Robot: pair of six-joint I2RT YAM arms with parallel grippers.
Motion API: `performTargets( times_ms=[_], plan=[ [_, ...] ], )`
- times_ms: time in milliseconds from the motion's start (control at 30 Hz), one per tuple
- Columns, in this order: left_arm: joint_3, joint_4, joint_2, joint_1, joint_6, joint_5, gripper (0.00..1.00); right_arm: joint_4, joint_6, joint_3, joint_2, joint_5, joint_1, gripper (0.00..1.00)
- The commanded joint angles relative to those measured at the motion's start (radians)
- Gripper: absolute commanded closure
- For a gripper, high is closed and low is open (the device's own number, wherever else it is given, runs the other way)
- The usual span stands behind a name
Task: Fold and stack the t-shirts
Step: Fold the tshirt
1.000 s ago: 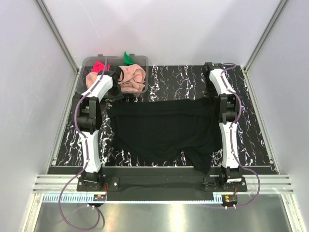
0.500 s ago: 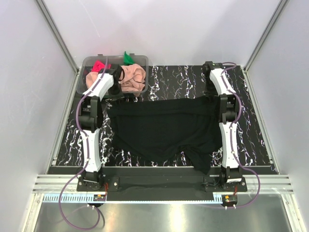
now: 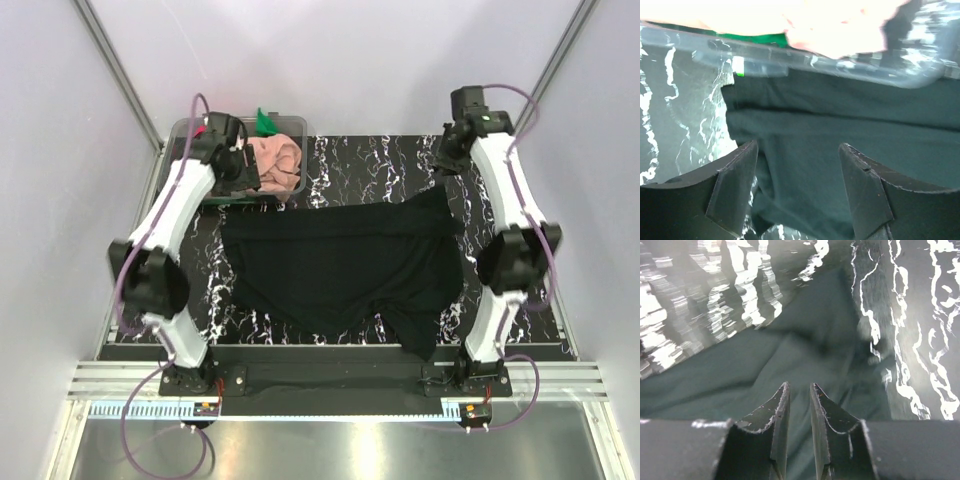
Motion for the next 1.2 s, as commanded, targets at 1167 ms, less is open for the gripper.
performTargets(
  times_ms=[1167],
  plan=[
    [-0.93,0.024,-0.89,-0.334,-0.263,0.026,0.23,-0.291,0.182,-0.982,-1.144,-0.432,0.069,0.52]
  ],
)
